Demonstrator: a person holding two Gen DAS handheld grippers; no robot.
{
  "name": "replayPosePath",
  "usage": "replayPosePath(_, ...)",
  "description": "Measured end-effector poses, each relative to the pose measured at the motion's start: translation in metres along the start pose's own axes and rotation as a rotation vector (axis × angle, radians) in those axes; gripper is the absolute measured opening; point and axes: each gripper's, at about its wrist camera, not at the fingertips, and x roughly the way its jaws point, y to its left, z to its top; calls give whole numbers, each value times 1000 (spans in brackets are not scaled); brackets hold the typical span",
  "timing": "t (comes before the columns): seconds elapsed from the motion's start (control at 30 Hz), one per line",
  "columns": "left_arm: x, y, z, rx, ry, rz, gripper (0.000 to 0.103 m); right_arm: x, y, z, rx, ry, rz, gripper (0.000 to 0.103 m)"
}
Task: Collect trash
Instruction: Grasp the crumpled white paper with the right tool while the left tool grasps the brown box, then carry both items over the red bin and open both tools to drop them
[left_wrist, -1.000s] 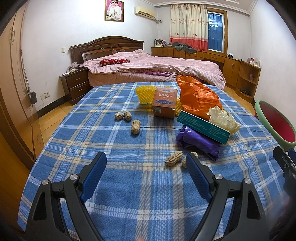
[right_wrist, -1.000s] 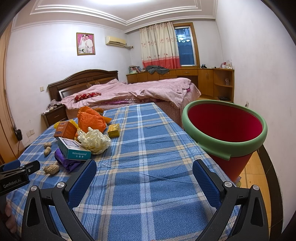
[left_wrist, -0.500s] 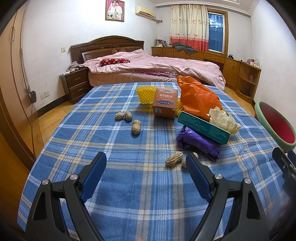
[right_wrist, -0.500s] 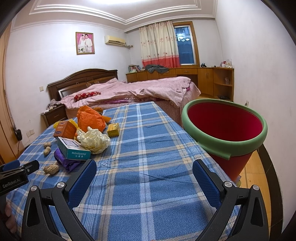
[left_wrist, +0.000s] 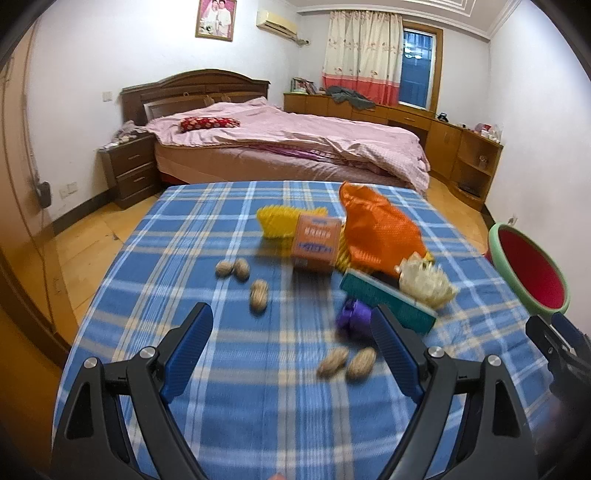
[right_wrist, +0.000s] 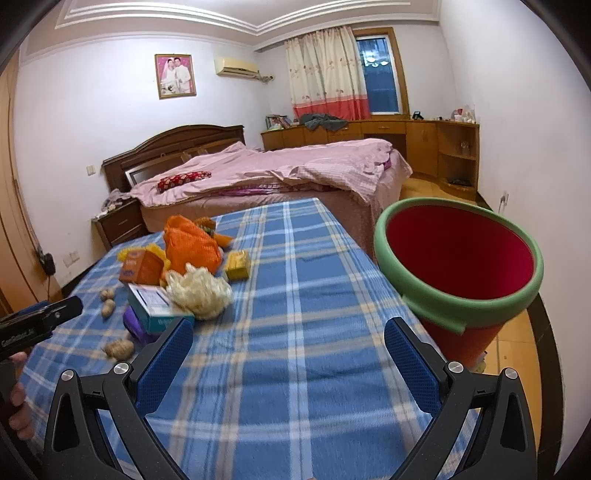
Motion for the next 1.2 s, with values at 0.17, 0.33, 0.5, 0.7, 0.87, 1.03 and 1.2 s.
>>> replayPosePath(0.17,22,-6,24,29,34,-20,88,9,1,16,14,35,23,103)
replayPosePath(0.33,51,-12,37,49,75,-40,88,20,4,26,21,50,28,103)
replayPosePath(0.5,80,-15,44,64,127,-48,81,35,7,35,39,103,56,103)
replayPosePath(0.7,108,-12,49,36,175,-73,67,55,20,40,7,161,84,103)
replayPosePath(0.87,118,-7,49,13,193,-99,48,73,29,39,7,206,110,103)
replayPosePath(1.03,109,3,49,-21,162,-118,47,87,37,38,10,250,136,103)
replayPosePath(1.2,95,12,47,-49,134,-125,47,104,49,37,13,298,157,91)
